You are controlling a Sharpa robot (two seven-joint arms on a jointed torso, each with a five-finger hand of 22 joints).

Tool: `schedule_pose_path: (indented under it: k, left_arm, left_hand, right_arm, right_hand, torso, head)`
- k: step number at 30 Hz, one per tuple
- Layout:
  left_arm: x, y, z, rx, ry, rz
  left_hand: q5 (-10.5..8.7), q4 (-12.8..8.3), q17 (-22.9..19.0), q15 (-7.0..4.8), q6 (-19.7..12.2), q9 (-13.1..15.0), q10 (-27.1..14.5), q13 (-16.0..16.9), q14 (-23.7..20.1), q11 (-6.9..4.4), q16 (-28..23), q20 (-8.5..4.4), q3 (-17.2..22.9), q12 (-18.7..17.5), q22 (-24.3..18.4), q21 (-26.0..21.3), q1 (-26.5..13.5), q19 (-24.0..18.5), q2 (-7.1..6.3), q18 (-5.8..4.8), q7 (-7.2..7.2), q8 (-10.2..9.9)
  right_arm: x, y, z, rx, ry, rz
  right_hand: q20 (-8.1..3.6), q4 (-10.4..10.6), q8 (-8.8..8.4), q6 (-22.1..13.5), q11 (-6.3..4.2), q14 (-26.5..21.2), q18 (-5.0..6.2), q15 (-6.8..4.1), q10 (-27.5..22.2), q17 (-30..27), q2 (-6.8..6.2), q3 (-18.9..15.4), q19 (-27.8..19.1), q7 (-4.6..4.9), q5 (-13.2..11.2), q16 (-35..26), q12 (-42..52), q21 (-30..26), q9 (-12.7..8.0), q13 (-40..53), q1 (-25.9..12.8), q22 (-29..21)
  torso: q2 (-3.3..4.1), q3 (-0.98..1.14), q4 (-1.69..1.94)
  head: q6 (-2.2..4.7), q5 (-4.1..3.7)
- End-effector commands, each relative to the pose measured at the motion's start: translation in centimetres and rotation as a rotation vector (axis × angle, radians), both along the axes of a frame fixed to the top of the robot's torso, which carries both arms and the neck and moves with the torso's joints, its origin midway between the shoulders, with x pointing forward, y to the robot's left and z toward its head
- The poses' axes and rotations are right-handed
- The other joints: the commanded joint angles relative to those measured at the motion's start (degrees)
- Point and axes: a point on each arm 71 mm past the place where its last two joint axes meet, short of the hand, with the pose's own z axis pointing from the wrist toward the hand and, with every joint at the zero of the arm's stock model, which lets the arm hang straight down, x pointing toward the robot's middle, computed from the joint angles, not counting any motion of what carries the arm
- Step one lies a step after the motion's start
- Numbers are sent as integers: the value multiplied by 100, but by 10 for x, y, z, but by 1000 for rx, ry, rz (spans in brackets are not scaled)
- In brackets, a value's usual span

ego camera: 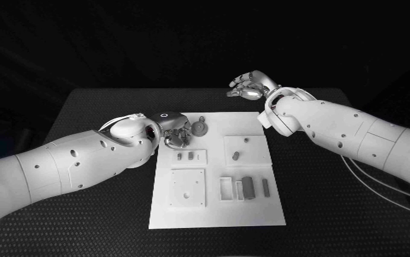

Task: Assemble the parts on the task board

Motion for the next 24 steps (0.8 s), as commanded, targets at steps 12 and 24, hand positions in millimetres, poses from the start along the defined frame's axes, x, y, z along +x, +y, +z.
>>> schedule_pose_path:
  k: [12, 24]
  left_arm:
    - [-1, -5, -4, 26, 13, -20]
    - [-3, -9, -15, 46, 26, -32]
  left_hand:
    - [-27, 8, 2, -8, 42, 3, 43, 13, 46, 1, 41, -6, 39, -27, 11, -32, -79, 34, 10, 68, -5, 18]
    - [-27, 13, 0, -6, 34, -2, 39, 19, 43, 4, 45, -4, 36, -38, 17, -44, -97, 25, 12, 63, -2, 12]
  right_arm:
    - [0, 1, 0, 0, 4, 12]
    - [0, 1, -1, -2, 7, 10]
  right_hand:
    - [22, 32, 37, -34, 10, 5, -29, 30, 23, -8, 30, -16, 37, 197, -24, -37, -33, -37, -9, -10, -48, 10]
    - [23, 35, 39, -36, 11, 5, -29, 31, 23, -10, 29, -19, 37, 198, -24, -39, -33, -41, -14, -19, -51, 12]
  torso:
    - [4, 1, -3]
    - [6, -1, -10]
  head:
    - [2, 2]
    - [-10, -13]
